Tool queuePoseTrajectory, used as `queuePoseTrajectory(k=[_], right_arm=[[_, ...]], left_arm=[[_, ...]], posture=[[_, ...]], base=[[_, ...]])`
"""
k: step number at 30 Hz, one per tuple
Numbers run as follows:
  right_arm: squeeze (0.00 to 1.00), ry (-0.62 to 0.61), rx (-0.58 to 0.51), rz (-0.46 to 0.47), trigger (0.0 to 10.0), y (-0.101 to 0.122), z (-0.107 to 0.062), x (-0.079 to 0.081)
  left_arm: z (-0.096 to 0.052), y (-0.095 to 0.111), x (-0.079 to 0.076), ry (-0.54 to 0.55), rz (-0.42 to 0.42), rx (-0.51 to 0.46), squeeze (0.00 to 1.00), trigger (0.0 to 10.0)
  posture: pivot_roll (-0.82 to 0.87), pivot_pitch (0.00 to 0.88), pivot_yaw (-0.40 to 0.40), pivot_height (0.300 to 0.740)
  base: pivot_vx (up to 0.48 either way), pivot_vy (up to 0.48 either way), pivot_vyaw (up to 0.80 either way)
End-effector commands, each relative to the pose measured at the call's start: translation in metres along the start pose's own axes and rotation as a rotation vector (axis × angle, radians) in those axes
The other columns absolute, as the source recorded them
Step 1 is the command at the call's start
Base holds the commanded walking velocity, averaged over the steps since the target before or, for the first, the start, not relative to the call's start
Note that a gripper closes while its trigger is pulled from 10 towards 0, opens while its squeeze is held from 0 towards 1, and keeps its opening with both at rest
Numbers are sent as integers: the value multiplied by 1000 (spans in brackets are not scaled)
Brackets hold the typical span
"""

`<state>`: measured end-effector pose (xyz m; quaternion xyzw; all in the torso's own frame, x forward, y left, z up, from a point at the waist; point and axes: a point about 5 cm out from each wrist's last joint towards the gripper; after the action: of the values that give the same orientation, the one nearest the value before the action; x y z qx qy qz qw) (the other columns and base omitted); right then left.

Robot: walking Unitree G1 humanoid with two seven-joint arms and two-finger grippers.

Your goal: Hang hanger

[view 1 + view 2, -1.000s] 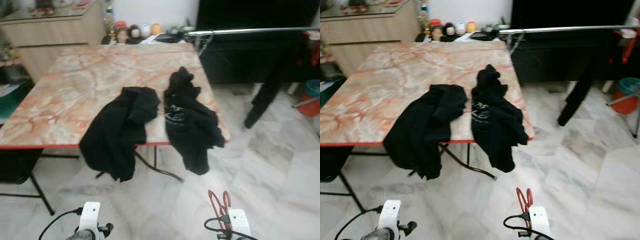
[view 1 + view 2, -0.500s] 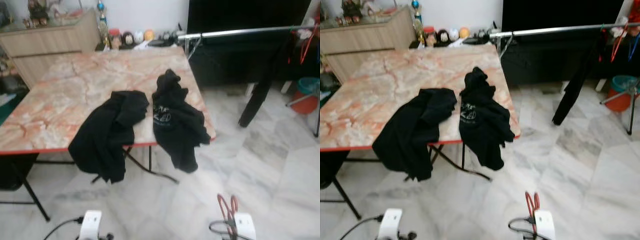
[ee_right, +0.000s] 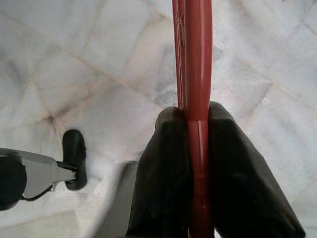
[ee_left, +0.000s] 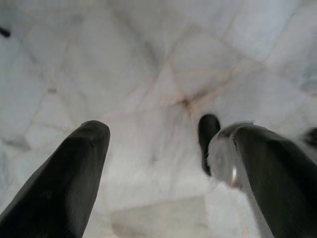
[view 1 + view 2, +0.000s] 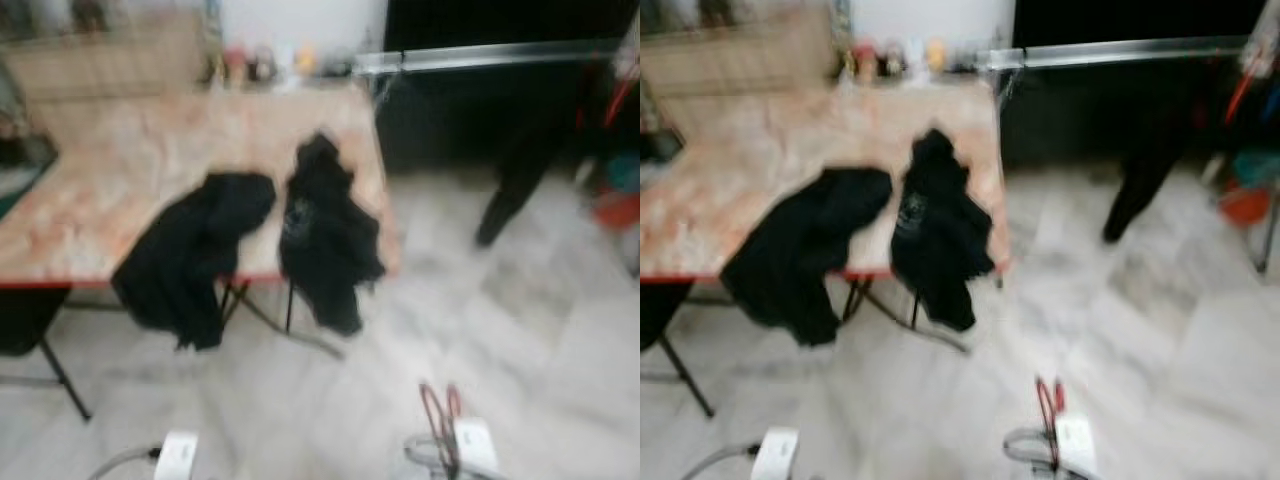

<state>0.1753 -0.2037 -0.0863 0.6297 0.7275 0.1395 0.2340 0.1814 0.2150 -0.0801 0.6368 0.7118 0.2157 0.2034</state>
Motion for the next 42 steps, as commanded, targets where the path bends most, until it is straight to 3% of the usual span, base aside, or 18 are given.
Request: queuePoseTrajectory(k=[1,37,42], right_arm=[[0,-20,2,7,10000,-1,-1,-7],[0,-29,-27,22,10000,11,1,-9],[0,-24,-28,-17,10000,12,1,-9]], left_arm=[[0,0,-3,-10,-3,-4,0,10000],[2,9,-3,-16,22,-24,0,10000],[2,11,-4,-24,27,-32,0,10000]], posture=[[98,0,40,740],[125,0,44,740],[124,0,44,740]], base=[[0,-296,0],[0,-342,0],[0,-365,0]])
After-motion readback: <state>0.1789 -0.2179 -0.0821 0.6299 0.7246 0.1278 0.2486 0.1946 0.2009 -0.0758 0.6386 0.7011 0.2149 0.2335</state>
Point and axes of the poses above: a point about 5 cm out from each wrist's last joint towards the gripper, its own z axis pointing out of the wrist towards the gripper, its own y axis along the axis of the wrist's last joint, x = y × z, and after that the axes turned 10 degrees about -z, right-handed
